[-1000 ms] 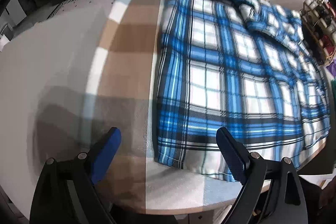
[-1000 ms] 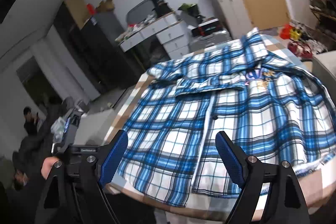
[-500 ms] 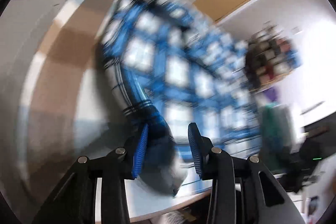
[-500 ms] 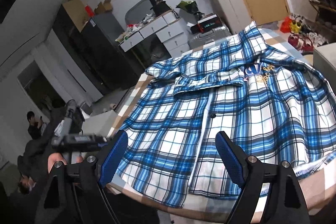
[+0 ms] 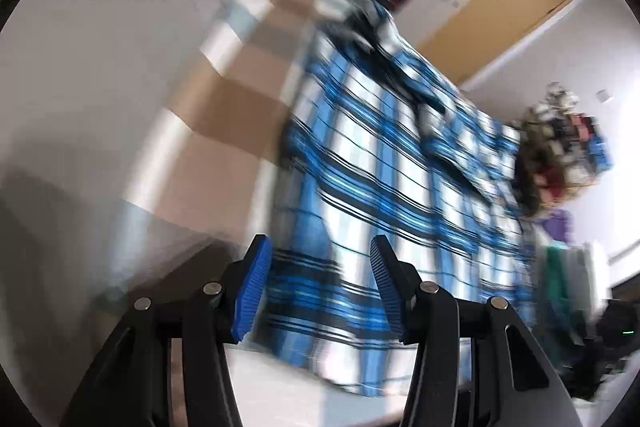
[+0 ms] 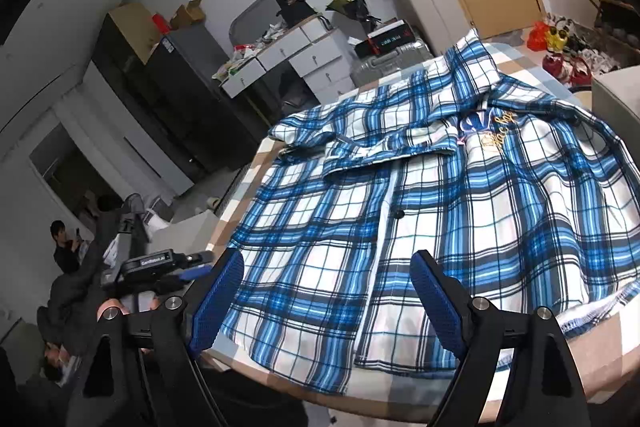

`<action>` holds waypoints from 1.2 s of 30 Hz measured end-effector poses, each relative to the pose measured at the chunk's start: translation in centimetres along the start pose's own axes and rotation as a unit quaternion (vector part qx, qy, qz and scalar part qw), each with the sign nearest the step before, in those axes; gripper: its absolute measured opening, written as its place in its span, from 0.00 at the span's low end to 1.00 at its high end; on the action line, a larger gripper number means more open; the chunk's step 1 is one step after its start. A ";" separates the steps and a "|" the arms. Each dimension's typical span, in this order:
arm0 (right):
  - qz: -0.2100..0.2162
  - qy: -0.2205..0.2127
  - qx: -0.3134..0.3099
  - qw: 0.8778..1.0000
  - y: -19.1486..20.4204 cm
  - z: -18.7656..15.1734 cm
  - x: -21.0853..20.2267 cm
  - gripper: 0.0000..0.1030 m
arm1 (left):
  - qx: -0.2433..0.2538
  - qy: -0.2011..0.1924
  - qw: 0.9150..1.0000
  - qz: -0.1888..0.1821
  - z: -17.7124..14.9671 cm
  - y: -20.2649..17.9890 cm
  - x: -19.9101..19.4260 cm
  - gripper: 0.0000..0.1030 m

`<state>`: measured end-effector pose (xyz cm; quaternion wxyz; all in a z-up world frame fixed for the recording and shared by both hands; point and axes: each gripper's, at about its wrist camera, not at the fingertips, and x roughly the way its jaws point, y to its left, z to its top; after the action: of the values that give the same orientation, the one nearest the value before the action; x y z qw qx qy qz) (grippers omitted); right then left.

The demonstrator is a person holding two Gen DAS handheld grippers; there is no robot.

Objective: Fold large clothes
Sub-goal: 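Grasp the shirt side edge with the left gripper and pull it straight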

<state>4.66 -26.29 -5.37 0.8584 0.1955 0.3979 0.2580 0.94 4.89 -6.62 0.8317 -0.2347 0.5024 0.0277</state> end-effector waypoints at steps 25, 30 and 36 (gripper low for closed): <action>0.014 0.002 0.026 1.000 -0.9 0.1 -0.4 0.84 | 0.104 0.056 0.991 -0.060 -1.2 -2.9 3.1 0.71; 0.001 -0.018 0.036 0.999 -1.4 0.3 -1.3 0.84 | 0.047 0.053 0.997 -0.041 -0.5 -1.0 3.0 0.71; -0.118 -0.033 0.015 0.992 -4.7 3.1 -4.7 0.84 | 0.059 0.059 0.996 -0.039 -0.6 -1.3 2.9 0.70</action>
<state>5.89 -33.23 -3.34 0.8925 0.1679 0.3937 0.1421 2.26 2.93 -8.89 0.8135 -0.2057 0.5419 -0.0479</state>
